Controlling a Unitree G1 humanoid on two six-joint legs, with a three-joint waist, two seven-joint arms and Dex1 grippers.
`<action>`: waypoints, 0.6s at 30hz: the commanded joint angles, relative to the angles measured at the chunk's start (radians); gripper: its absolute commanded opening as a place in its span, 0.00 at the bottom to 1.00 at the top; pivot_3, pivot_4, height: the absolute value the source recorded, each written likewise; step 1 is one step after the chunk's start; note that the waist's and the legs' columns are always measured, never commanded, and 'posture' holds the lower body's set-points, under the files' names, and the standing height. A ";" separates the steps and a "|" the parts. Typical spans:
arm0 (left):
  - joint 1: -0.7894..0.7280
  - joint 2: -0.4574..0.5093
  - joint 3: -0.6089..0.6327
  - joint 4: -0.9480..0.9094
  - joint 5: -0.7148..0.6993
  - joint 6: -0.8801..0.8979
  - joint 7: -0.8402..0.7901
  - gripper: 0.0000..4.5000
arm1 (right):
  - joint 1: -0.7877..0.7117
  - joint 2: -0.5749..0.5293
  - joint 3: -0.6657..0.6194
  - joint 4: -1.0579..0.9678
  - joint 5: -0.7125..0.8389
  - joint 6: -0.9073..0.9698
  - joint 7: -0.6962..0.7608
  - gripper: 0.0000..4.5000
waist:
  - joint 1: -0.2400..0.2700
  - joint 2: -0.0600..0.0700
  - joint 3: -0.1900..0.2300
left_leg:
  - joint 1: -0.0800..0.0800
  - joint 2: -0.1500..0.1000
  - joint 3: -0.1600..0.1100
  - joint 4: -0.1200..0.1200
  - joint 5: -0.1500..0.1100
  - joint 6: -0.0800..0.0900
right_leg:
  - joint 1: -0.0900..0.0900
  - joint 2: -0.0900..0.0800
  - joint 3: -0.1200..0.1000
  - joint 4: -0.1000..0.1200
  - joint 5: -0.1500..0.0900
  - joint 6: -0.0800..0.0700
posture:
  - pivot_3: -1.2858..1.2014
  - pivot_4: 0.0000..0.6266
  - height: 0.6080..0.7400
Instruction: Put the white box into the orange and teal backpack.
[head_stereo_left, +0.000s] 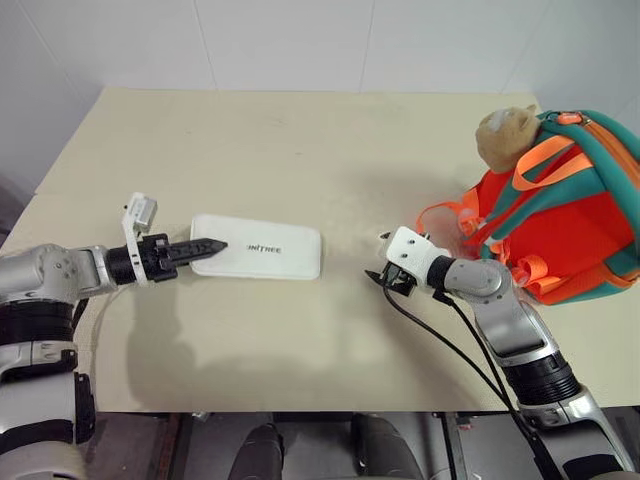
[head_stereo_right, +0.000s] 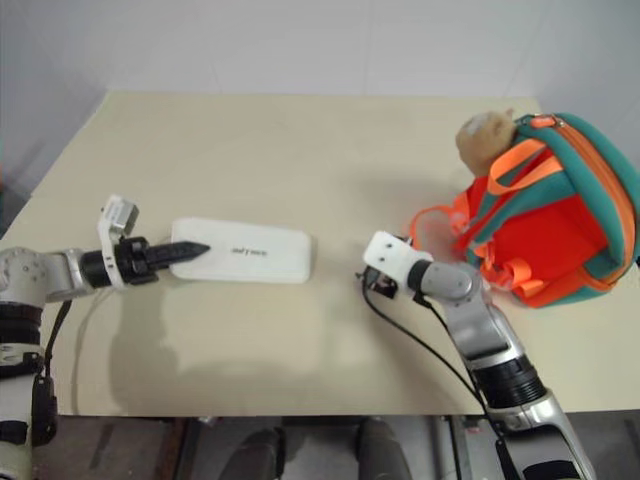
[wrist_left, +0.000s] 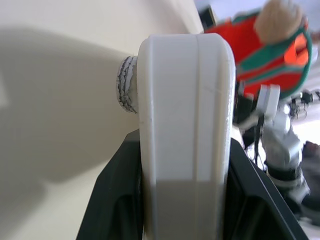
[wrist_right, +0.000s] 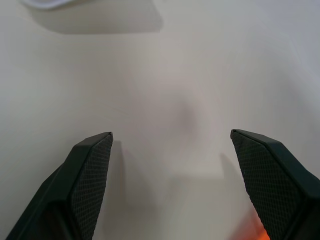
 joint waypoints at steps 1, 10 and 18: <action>-0.044 -0.032 0.126 -0.017 -0.074 0.060 0.063 0.31 | -0.010 0.023 -0.085 -0.050 0.000 0.028 -0.106 1.00 | -0.001 0.000 0.000 | 0.000 0.000 0.001 0.000 0.000 -0.001 | 0.000 0.000 0.000 0.000 0.000 0.000 | 0.52 0.24 1.00; -0.047 -0.188 0.346 -0.098 -0.193 0.191 0.251 0.31 | 0.061 0.218 -0.373 -0.254 0.213 0.130 -0.295 1.00 | 0.002 0.000 0.000 | -0.004 0.000 0.001 -0.001 0.001 -0.003 | -0.007 -0.001 0.000 0.002 0.000 0.000 | 0.52 0.24 1.00; -0.016 -0.253 0.390 -0.108 -0.216 0.224 0.326 0.31 | 0.302 0.119 -0.590 -0.439 0.410 0.204 -0.207 1.00 | 0.005 0.000 0.000 | -0.005 -0.001 0.003 0.000 0.001 -0.003 | -0.007 -0.002 0.000 0.002 0.000 0.000 | 0.52 0.24 1.00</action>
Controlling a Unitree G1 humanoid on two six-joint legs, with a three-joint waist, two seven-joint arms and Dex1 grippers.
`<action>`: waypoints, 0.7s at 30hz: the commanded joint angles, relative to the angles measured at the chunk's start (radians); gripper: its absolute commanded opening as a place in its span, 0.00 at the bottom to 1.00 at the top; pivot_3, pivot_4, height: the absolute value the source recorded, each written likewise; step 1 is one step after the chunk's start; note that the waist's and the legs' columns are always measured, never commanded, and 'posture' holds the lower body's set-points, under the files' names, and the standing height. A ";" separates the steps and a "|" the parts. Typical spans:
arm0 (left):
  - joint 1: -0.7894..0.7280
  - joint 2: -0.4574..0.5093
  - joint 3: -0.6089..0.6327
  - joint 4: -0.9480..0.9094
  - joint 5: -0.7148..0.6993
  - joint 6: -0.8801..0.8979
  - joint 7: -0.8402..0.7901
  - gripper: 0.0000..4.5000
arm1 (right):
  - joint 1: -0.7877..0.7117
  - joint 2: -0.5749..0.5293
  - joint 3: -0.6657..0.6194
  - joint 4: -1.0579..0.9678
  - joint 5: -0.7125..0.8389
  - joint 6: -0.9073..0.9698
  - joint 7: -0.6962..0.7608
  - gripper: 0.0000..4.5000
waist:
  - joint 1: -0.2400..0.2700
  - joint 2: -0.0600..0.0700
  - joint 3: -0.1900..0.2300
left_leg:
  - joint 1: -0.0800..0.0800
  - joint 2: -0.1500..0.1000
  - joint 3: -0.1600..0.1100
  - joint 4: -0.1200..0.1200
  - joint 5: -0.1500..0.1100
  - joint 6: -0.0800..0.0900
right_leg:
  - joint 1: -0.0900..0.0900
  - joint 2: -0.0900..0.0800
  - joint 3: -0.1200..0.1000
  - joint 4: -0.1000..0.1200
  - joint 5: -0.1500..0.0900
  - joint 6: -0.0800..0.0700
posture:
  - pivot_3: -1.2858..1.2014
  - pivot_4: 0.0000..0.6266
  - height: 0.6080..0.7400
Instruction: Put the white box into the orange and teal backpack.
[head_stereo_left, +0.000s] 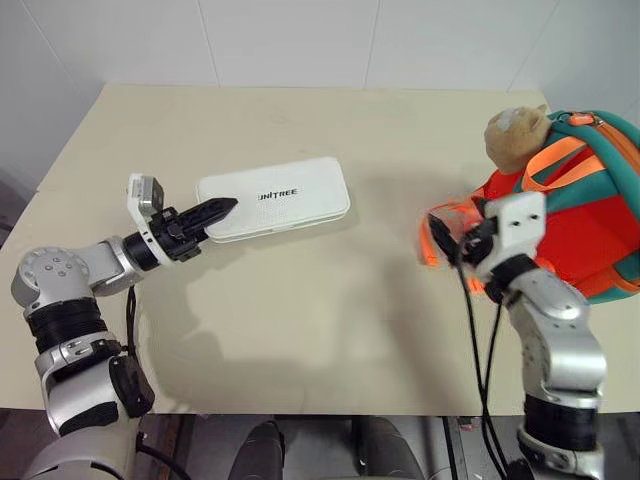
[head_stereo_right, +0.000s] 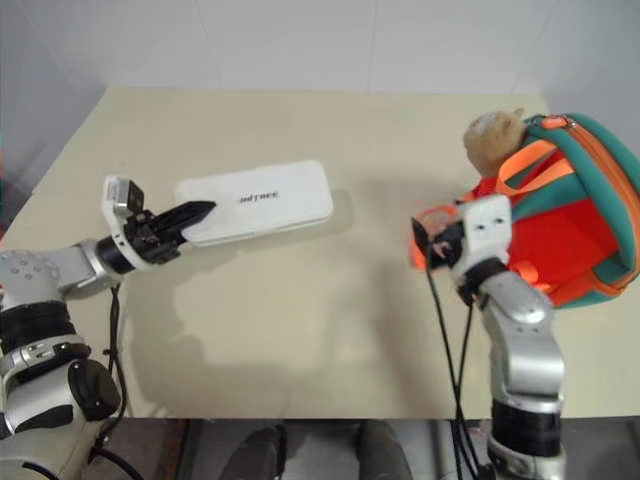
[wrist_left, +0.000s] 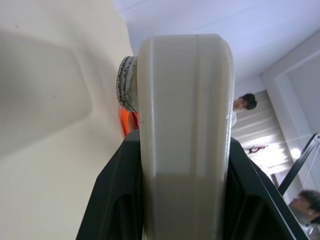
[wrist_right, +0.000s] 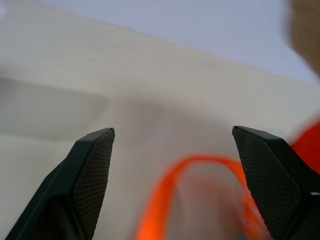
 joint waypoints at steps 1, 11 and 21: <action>-0.003 -0.006 0.015 -0.026 -0.037 0.000 0.002 0.31 | 0.112 -0.062 -0.117 -0.126 0.101 0.031 0.055 1.00 | 0.000 0.000 0.000 | 0.000 0.000 0.000 0.000 0.000 0.000 | 0.000 0.000 0.000 0.000 0.000 0.000 | 0.52 0.24 1.00; -0.047 -0.019 -0.079 0.049 -0.016 -0.048 -0.031 0.31 | 0.174 -0.105 -0.222 -0.139 0.144 0.033 -0.036 1.00 | -0.002 0.000 0.000 | 0.005 0.000 0.001 0.006 -0.002 0.004 | 0.006 0.001 0.000 -0.001 0.000 0.001 | 0.52 0.24 1.00; -0.061 -0.001 -0.123 0.073 -0.018 -0.072 -0.051 0.31 | 0.054 -0.108 -0.154 -0.007 0.138 -0.004 -0.087 1.00 | -0.001 0.000 0.000 | 0.006 0.000 0.001 0.006 -0.002 0.003 | 0.007 0.000 0.000 -0.003 0.000 0.001 | 0.52 0.24 1.00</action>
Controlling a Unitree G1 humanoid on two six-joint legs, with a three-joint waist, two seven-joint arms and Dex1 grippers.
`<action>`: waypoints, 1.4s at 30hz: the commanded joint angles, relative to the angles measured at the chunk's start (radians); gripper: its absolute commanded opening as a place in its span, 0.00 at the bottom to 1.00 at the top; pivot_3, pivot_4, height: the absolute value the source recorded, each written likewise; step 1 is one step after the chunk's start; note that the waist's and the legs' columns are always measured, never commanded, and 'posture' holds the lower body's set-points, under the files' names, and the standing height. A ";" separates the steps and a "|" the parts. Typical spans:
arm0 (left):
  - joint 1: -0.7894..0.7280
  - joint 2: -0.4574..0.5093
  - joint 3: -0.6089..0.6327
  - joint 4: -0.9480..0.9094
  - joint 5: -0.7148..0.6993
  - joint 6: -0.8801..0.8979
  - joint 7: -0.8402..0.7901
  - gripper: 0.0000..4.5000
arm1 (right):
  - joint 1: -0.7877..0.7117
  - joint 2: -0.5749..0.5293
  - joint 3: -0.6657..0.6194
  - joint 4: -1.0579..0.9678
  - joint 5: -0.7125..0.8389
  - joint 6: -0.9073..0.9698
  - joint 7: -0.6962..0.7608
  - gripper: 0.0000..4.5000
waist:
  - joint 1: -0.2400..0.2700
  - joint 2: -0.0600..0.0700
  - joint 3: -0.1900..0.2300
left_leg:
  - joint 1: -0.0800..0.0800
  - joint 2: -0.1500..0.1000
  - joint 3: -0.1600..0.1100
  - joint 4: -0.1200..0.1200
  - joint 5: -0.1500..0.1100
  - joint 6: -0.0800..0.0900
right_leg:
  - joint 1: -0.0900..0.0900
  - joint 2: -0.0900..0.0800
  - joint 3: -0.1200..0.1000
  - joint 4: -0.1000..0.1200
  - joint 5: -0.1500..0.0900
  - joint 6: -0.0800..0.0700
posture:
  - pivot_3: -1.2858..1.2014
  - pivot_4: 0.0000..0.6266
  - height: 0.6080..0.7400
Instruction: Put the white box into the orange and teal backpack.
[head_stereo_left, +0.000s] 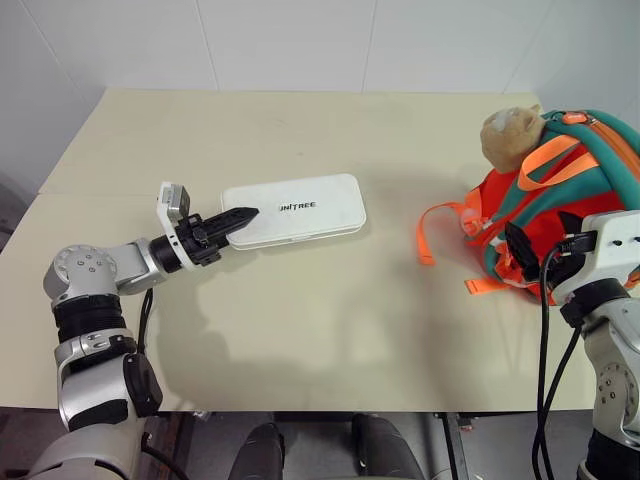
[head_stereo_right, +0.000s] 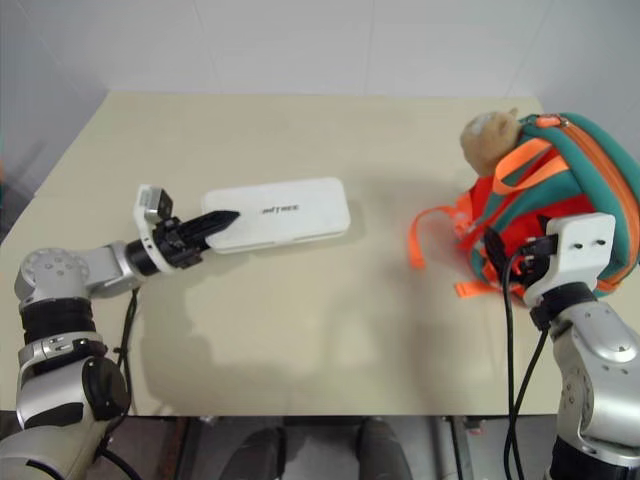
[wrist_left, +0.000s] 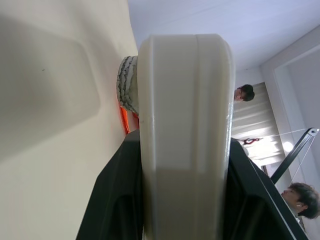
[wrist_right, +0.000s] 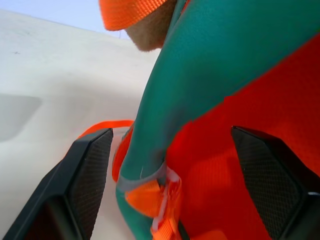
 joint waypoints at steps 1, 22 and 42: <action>-0.025 0.015 0.004 -0.017 -0.018 -0.009 -0.025 0.31 | -0.041 -0.016 0.039 0.050 -0.014 -0.038 -0.017 1.00 | 0.000 0.000 0.000 | 0.000 0.000 0.000 0.000 0.000 0.000 | 0.000 0.000 0.000 0.000 0.000 0.000 | 0.52 0.24 1.00; 0.024 0.002 0.058 -0.116 -0.049 0.035 0.034 0.31 | -0.334 0.015 0.142 0.427 -0.118 -0.212 -0.201 0.61 | -0.002 0.000 0.000 | -0.001 0.000 0.000 0.000 0.000 -0.001 | 0.000 0.000 0.000 0.003 0.000 0.001 | 0.52 0.24 1.00; 0.067 0.022 0.141 -0.179 -0.059 0.038 0.088 0.31 | -0.361 0.000 0.225 0.254 0.088 -0.052 0.011 0.11 | -0.003 0.001 0.000 | -0.001 0.000 0.000 0.000 0.000 -0.001 | 0.000 0.000 0.000 0.003 0.000 0.001 | 0.52 0.24 1.00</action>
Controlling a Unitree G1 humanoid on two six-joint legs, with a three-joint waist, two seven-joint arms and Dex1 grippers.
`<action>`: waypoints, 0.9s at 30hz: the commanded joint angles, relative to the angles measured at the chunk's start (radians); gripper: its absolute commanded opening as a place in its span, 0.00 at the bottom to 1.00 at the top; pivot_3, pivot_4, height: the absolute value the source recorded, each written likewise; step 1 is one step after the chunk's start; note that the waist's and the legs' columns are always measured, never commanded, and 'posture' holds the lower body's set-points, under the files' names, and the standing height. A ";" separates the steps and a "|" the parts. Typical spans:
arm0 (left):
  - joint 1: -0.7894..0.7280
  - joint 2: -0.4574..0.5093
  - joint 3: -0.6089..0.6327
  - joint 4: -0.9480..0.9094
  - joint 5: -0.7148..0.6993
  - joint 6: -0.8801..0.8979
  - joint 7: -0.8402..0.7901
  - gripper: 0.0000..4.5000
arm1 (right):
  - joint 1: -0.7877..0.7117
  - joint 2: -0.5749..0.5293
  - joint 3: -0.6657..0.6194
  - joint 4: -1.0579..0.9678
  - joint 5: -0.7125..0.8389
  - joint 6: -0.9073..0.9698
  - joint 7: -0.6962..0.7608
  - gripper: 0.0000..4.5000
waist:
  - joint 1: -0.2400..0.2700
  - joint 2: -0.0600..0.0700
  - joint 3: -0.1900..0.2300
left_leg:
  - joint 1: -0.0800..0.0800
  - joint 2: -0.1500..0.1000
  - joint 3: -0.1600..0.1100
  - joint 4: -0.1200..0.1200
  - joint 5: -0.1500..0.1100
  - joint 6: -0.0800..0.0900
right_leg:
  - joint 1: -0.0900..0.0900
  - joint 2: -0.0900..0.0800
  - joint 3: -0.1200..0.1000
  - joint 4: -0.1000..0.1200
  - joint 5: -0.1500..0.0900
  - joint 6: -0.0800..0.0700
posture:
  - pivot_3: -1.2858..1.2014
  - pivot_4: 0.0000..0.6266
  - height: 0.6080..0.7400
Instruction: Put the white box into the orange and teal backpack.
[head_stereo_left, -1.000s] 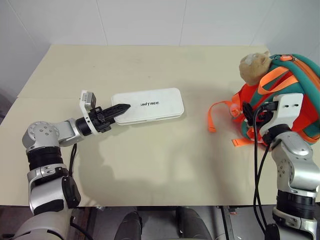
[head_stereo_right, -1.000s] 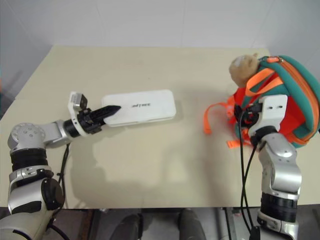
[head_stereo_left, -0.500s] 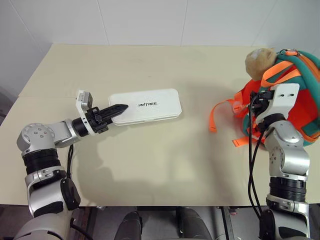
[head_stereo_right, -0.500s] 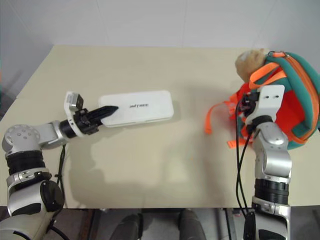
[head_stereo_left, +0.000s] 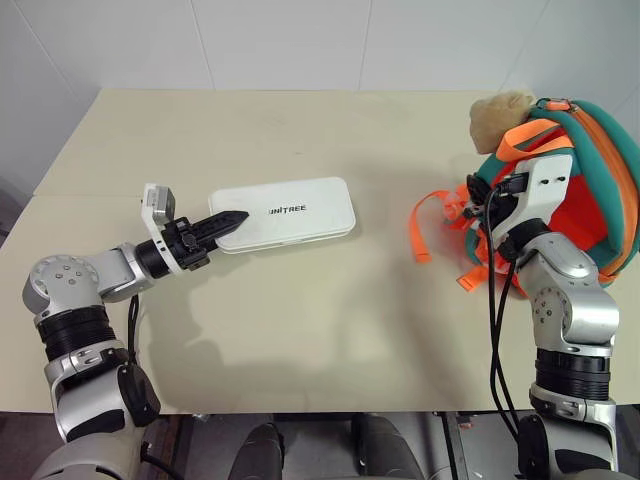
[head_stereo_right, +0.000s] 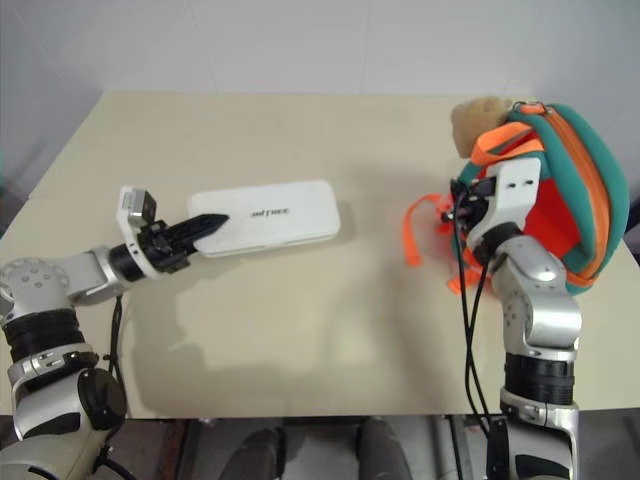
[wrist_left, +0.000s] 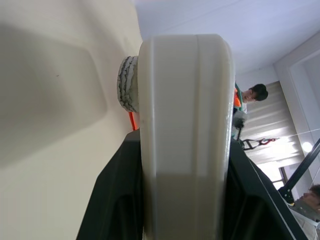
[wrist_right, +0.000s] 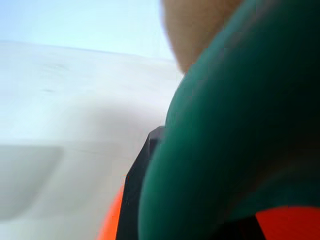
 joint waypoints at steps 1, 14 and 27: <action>-0.008 0.038 0.040 -0.014 -0.024 -0.031 -0.005 0.31 | -0.009 -0.030 0.015 -0.108 0.065 0.037 0.061 0.11 | 0.000 0.000 0.000 | 0.000 0.000 0.000 0.000 0.000 0.000 | 0.000 0.000 0.000 0.000 0.000 0.000 | 0.52 0.24 1.00; -0.040 0.177 0.018 0.180 0.030 -0.174 -0.074 0.31 | -0.093 -0.132 0.122 -0.370 0.338 0.232 0.283 0.11 | 0.001 0.001 0.000 | -0.001 0.001 0.001 -0.001 -0.001 0.000 | -0.002 0.000 0.000 -0.001 0.000 0.000 | 0.52 0.24 1.00; -0.049 0.194 -0.022 0.208 0.040 -0.199 -0.113 0.31 | -0.219 -0.253 0.168 -0.458 0.556 0.293 0.478 0.11 | 0.000 0.000 0.000 | -0.013 0.001 0.001 0.001 -0.001 0.000 | -0.015 0.000 -0.001 0.001 0.000 0.000 | 0.52 0.24 1.00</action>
